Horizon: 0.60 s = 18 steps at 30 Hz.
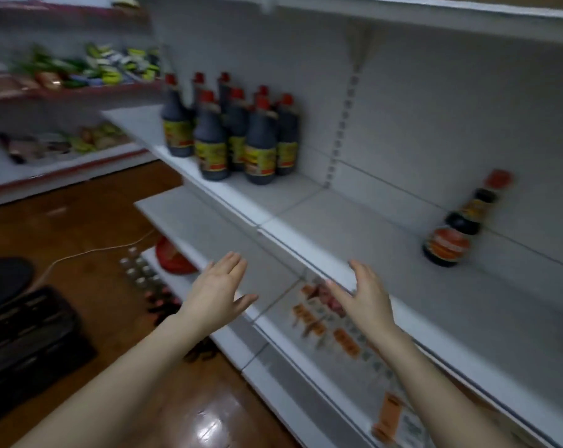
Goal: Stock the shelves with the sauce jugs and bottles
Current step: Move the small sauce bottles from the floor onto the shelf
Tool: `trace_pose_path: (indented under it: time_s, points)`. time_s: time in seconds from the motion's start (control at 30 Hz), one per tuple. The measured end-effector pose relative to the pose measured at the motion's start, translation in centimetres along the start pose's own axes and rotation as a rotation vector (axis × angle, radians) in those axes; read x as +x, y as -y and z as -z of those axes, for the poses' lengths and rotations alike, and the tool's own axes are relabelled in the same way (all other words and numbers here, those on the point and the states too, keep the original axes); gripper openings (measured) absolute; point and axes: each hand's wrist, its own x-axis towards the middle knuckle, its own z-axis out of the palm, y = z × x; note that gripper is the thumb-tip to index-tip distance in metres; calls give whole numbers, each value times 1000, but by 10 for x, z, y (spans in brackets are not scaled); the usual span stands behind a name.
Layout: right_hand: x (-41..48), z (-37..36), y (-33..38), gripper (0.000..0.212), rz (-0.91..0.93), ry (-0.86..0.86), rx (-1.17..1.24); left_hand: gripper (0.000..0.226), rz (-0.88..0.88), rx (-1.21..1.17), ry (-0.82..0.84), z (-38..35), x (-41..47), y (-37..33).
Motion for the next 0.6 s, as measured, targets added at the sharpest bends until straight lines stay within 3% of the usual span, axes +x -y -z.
trace_pose_path:
  time_s: [0.3, 0.6]
  points:
    - [34, -135, 117, 66, 218, 281, -18, 74, 411, 2, 27, 17, -86, 147]
    - [109, -259, 187, 65, 279, 480, 32, 73, 581, 14, 92, 1, -60, 258]
